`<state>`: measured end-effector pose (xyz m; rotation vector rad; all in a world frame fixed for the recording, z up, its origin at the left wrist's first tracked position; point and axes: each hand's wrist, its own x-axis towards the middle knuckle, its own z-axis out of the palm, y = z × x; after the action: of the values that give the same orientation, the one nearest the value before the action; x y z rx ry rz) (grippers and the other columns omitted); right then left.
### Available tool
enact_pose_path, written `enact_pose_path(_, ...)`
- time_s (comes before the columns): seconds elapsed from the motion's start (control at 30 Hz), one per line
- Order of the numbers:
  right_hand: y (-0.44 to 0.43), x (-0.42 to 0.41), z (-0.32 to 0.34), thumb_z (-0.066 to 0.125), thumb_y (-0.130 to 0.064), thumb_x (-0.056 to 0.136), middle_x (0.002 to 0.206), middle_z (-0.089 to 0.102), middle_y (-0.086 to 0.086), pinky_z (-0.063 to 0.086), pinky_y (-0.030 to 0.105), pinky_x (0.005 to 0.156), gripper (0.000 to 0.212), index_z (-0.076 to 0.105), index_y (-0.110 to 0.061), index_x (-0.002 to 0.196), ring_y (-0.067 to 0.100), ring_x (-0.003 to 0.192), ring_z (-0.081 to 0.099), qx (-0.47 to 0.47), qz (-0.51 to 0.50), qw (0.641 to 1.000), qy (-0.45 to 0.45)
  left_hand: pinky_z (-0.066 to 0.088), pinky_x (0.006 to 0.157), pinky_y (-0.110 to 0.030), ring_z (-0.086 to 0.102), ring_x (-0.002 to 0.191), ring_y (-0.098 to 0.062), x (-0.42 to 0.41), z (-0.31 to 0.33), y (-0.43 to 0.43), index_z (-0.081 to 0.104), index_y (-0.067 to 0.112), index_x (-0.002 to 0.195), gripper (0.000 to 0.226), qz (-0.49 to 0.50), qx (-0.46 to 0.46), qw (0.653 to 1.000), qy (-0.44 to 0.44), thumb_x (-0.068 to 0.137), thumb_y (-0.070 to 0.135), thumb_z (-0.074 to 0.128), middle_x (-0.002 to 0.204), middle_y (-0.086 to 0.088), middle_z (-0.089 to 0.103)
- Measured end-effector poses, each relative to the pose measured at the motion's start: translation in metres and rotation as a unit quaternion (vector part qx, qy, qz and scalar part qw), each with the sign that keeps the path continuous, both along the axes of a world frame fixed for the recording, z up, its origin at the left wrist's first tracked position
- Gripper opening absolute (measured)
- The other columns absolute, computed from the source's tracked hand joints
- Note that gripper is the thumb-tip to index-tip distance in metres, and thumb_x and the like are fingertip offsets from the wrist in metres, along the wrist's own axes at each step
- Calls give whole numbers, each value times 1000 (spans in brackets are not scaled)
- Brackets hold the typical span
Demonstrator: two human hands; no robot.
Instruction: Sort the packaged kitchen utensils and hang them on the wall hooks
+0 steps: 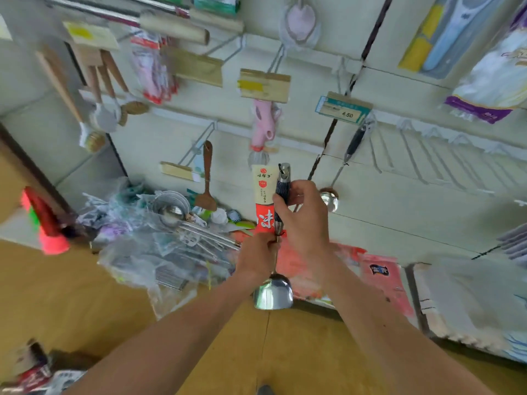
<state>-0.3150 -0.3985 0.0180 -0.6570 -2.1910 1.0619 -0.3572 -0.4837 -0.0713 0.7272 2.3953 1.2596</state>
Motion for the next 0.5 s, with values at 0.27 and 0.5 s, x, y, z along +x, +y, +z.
enact_pose_path(0.27, -201, -121, 18, 71, -30, 87, 96, 66, -4, 54, 39, 80, 25, 55, -19, 102, 11, 87, 64, 10, 169, 986, -4, 50, 71, -37, 65, 82, -33, -90, 19, -214, 72, 9, 87, 13, 188, -16, 982, -9, 90, 16, 61, 86, -14, 72)
enact_pose_path(0.5, -405, -179, 18, 70, -31, 86, 97, 67, -4, 54, 39, 80, 25, 57, -18, 103, 12, 88, 64, 5, 323, 946, -4, 51, 76, -43, 65, 88, -35, -114, 18, -416, 73, 12, 93, 16, 341, -43, 938, -30, 91, 23, 62, 91, -15, 72)
